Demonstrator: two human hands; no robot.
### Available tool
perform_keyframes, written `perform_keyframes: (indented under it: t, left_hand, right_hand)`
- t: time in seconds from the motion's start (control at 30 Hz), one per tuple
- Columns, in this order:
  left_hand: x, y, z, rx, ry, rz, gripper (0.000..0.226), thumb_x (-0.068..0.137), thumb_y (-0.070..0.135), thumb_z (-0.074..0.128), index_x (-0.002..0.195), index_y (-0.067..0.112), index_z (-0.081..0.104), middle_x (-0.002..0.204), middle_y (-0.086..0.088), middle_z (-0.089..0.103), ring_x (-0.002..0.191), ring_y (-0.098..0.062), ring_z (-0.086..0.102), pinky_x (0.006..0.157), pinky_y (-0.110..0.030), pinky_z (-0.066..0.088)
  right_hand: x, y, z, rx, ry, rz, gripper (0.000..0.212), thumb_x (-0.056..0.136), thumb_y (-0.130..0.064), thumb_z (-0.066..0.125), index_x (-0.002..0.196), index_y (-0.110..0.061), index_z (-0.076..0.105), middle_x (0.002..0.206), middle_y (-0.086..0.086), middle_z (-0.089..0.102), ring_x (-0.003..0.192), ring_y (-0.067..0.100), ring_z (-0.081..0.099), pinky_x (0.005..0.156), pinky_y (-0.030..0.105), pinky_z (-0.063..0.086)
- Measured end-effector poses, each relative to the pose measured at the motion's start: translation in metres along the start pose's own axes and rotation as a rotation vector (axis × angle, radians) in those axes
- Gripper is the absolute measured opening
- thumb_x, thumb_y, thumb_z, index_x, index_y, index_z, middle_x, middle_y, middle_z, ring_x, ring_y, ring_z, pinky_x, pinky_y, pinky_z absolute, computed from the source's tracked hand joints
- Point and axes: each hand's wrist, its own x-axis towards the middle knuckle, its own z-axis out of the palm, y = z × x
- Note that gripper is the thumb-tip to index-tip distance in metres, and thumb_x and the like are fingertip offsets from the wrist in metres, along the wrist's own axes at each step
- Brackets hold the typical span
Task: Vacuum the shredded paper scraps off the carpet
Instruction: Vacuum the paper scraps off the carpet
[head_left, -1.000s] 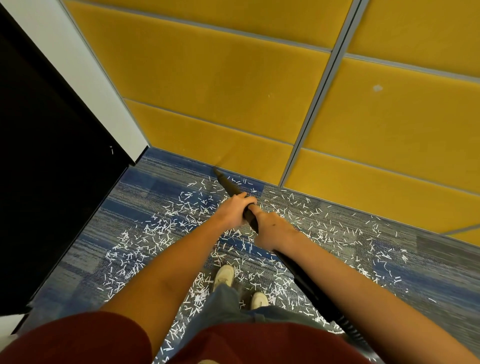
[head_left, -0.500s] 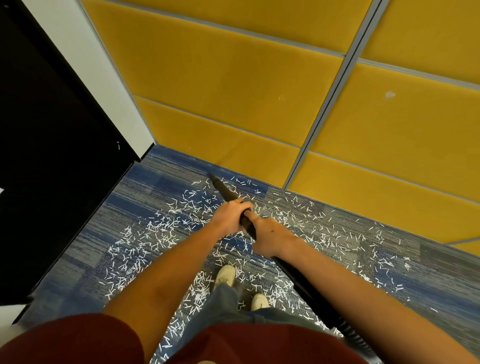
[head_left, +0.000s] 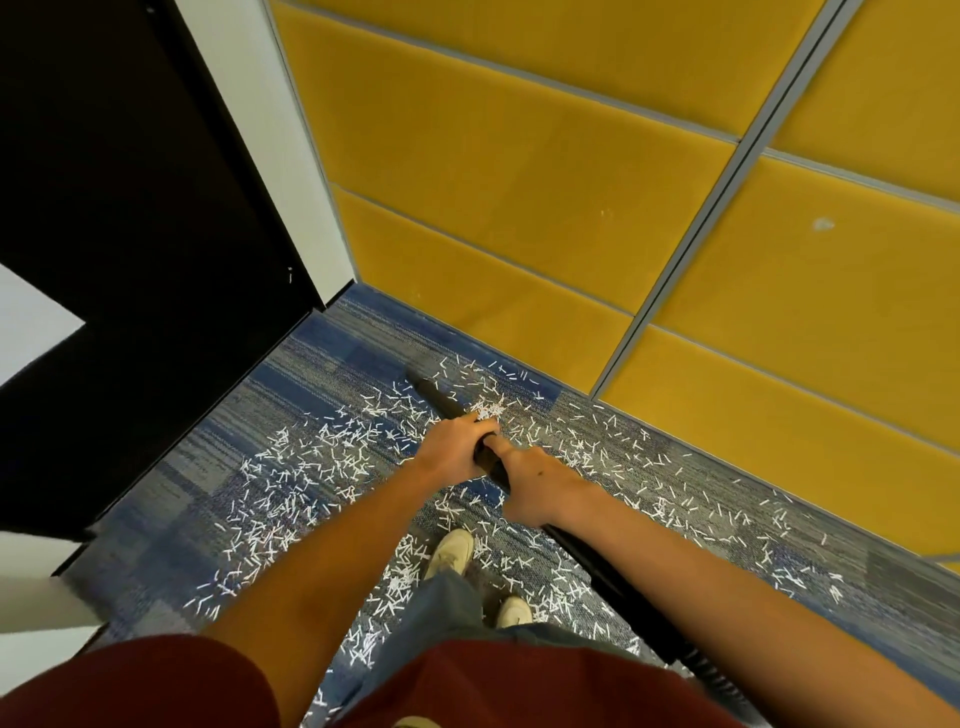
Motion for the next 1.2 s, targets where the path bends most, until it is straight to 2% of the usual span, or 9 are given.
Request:
perform_keyframes:
  t: [0.13, 0.3, 0.37, 0.5, 0.6, 0.73, 0.87, 0.97, 1.2]
  left_hand:
    - [-0.002, 0.009, 0.009, -0.058, -0.003, -0.008, 0.028, 0.08, 0.01, 0.065, 0.107, 0.015, 0.06, 0.105, -0.008, 0.061, 0.092, -0.031, 0.061, 0.083, -0.044, 0.05]
    - [0.01, 0.028, 0.015, -0.077, -0.025, 0.02, 0.031, 0.08, 0.008, 0.064, 0.11, 0.017, 0.059, 0.111, -0.006, 0.058, 0.096, -0.03, 0.06, 0.083, -0.044, 0.05]
    - [0.016, 0.033, 0.016, -0.092, -0.041, 0.034, 0.032, 0.08, 0.008, 0.065, 0.109, 0.019, 0.058, 0.11, -0.005, 0.057, 0.096, -0.03, 0.059, 0.081, -0.044, 0.051]
    - [0.029, 0.043, 0.016, -0.084, -0.067, 0.071, 0.035, 0.08, 0.007, 0.065, 0.111, 0.02, 0.058, 0.112, -0.005, 0.056, 0.097, -0.03, 0.06, 0.083, -0.044, 0.051]
    - [0.037, 0.046, 0.014, -0.07, -0.066, 0.079, 0.029, 0.082, 0.008, 0.063, 0.108, 0.021, 0.058, 0.109, -0.005, 0.056, 0.096, -0.029, 0.06, 0.082, -0.046, 0.052]
    - [0.041, 0.042, 0.01, -0.063, -0.055, 0.082, 0.029, 0.082, 0.007, 0.063, 0.107, 0.021, 0.058, 0.107, -0.005, 0.057, 0.094, -0.029, 0.06, 0.08, -0.042, 0.052]
    - [0.037, 0.034, 0.002, -0.034, -0.05, 0.086, 0.028, 0.081, 0.011, 0.063, 0.107, 0.018, 0.058, 0.108, -0.007, 0.06, 0.094, -0.03, 0.061, 0.08, -0.038, 0.049]
    - [0.027, 0.026, -0.002, 0.001, -0.051, 0.067, 0.026, 0.08, 0.016, 0.064, 0.105, 0.017, 0.058, 0.105, -0.008, 0.062, 0.093, -0.031, 0.061, 0.078, -0.037, 0.047]
    - [-0.005, 0.017, 0.006, 0.011, -0.01, -0.015, 0.031, 0.079, 0.026, 0.066, 0.108, 0.019, 0.058, 0.105, -0.006, 0.063, 0.096, -0.028, 0.062, 0.082, -0.037, 0.049]
  right_hand:
    - [-0.009, 0.005, 0.004, -0.003, 0.004, 0.014, 0.077, 0.084, -0.005, 0.059, 0.148, -0.018, 0.018, 0.097, 0.007, 0.049, 0.085, 0.024, 0.057, 0.074, 0.033, 0.055]
    - [-0.016, 0.019, 0.002, 0.003, 0.036, 0.073, 0.077, 0.083, -0.007, 0.062, 0.146, -0.019, 0.02, 0.103, 0.009, 0.051, 0.092, 0.029, 0.06, 0.072, 0.034, 0.053]
    - [-0.017, 0.024, 0.002, 0.008, 0.055, 0.089, 0.077, 0.083, -0.004, 0.06, 0.146, -0.019, 0.019, 0.097, 0.007, 0.048, 0.085, 0.027, 0.058, 0.064, 0.031, 0.049]
    - [-0.018, 0.033, -0.004, 0.036, 0.072, 0.144, 0.075, 0.083, 0.0, 0.057, 0.146, -0.022, 0.02, 0.08, -0.001, 0.044, 0.081, 0.026, 0.057, 0.067, 0.029, 0.049]
    - [-0.016, 0.036, -0.01, 0.049, 0.08, 0.157, 0.074, 0.084, 0.0, 0.056, 0.146, -0.022, 0.021, 0.09, 0.005, 0.049, 0.078, 0.023, 0.058, 0.062, 0.028, 0.052]
    - [-0.012, 0.036, -0.015, 0.06, 0.077, 0.154, 0.075, 0.085, 0.001, 0.054, 0.147, -0.024, 0.02, 0.083, 0.001, 0.046, 0.063, 0.014, 0.051, 0.047, 0.02, 0.042]
    - [-0.007, 0.028, -0.016, 0.051, 0.055, 0.131, 0.076, 0.083, 0.001, 0.055, 0.146, -0.024, 0.021, 0.092, 0.006, 0.052, 0.073, 0.02, 0.057, 0.061, 0.029, 0.053]
    - [-0.006, 0.023, -0.014, 0.03, 0.037, 0.087, 0.075, 0.082, -0.001, 0.057, 0.145, -0.024, 0.023, 0.096, 0.007, 0.053, 0.08, 0.023, 0.06, 0.07, 0.033, 0.055]
    - [-0.015, 0.013, 0.001, -0.025, 0.009, -0.001, 0.07, 0.083, -0.002, 0.057, 0.144, -0.021, 0.027, 0.095, 0.006, 0.047, 0.077, 0.021, 0.054, 0.054, 0.023, 0.043]
